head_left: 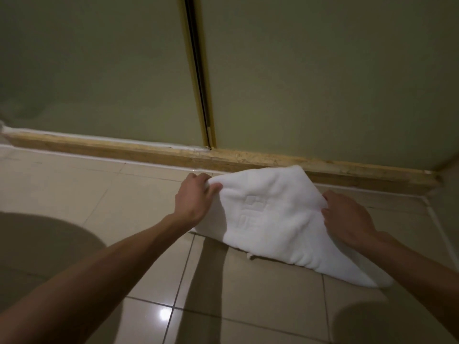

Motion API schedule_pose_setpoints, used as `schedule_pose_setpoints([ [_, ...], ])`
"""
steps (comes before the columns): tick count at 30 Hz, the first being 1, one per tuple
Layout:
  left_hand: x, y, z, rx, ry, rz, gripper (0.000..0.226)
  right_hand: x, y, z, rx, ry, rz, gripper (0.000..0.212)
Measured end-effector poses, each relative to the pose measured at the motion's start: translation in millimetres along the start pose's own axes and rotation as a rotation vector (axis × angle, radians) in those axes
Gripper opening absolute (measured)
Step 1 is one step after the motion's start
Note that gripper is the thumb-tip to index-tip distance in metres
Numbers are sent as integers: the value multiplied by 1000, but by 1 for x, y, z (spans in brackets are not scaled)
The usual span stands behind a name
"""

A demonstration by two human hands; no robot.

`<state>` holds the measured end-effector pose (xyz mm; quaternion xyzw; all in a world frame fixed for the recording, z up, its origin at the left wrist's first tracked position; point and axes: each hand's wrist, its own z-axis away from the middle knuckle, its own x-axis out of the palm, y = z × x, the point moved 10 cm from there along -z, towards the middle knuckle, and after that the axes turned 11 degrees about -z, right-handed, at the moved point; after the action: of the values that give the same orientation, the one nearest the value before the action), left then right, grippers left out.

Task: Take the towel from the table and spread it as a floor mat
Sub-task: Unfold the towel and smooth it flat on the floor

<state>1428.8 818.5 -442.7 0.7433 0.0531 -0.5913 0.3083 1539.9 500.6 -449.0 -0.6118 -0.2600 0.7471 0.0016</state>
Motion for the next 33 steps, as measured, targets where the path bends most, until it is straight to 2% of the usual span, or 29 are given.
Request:
schedule_pose_setpoints([
  [2,-6,10,6,53,19,-28,33,-4,-7,0,12,-6,-59,26],
  [4,-14,26,15,141,52,-55,34,-18,-28,-1,-37,78,-147,38],
  [7,-28,63,36,332,117,-60,35,-42,-72,-1,-126,192,-359,40],
  [9,-33,89,54,458,141,-93,32,-49,-101,-5,-167,201,-449,36],
  [11,-32,111,75,567,144,-140,30,-44,-125,-10,-191,113,-487,31],
  [13,-21,126,99,653,107,-172,31,-24,-141,-11,-191,-72,-483,26],
  [15,-2,137,122,669,-29,-140,29,0,-144,-6,-177,-230,-413,30],
  [18,34,136,148,493,-346,72,29,25,-130,2,-173,-305,-108,52],
  [21,48,150,187,676,-462,112,36,42,-115,13,-286,-306,295,59],
  [24,41,149,201,879,-404,94,45,49,-109,23,-411,-237,456,53],
  [26,46,132,181,751,-379,150,49,52,-107,25,-453,-197,459,49],
  [29,45,107,147,534,-283,219,36,52,-105,25,-500,-156,446,35],
  [33,66,75,116,307,-319,195,31,50,-105,26,-510,-90,383,11],
])
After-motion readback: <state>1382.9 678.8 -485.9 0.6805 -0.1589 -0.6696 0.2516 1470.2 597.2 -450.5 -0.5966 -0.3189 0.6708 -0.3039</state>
